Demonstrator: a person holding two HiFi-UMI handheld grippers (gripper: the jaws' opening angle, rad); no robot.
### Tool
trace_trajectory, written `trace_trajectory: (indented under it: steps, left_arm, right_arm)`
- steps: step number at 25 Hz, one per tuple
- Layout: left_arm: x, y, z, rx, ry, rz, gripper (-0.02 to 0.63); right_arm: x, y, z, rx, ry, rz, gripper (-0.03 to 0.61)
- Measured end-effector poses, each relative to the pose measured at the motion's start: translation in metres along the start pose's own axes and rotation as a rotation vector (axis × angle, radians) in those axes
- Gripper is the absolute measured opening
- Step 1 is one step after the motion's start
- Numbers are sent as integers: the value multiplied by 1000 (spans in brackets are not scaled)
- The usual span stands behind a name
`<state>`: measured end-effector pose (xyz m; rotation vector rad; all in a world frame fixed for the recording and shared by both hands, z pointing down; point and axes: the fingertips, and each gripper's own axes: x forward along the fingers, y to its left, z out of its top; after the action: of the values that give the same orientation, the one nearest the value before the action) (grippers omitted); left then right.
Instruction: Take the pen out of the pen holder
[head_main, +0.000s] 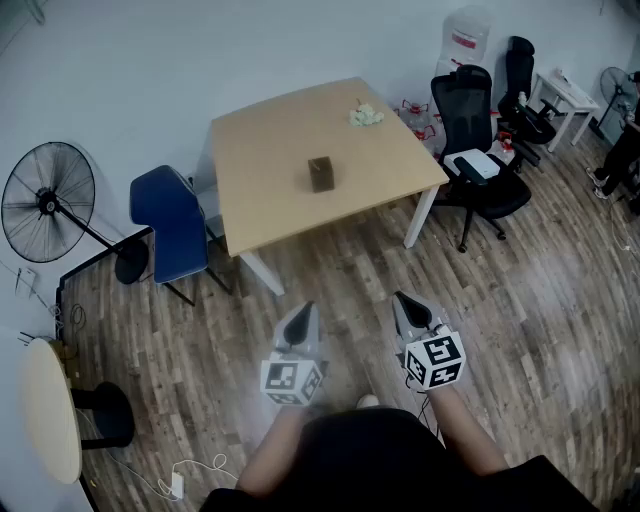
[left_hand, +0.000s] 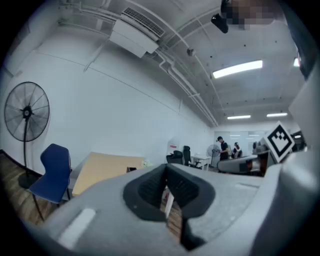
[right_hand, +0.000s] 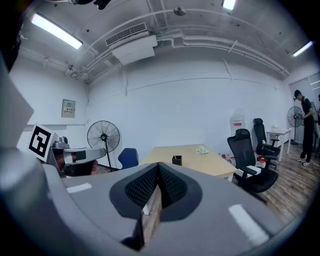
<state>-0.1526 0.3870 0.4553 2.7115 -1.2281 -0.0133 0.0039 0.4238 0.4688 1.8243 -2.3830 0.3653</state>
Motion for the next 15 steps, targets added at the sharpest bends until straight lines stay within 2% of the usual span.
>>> trace_trajectory:
  steps: [6, 12, 15]
  left_arm:
    - [1, -22, 2, 38, -6, -11, 2]
    - [1, -37, 1, 70, -13, 7, 2]
    - [2, -44, 1, 74, -8, 3, 2]
  right_arm:
    - [-14, -21, 2, 17, -33, -28, 3]
    - [-23, -28, 1, -62, -49, -13, 3]
    - [-28, -31, 0, -57, -52, -7, 3]
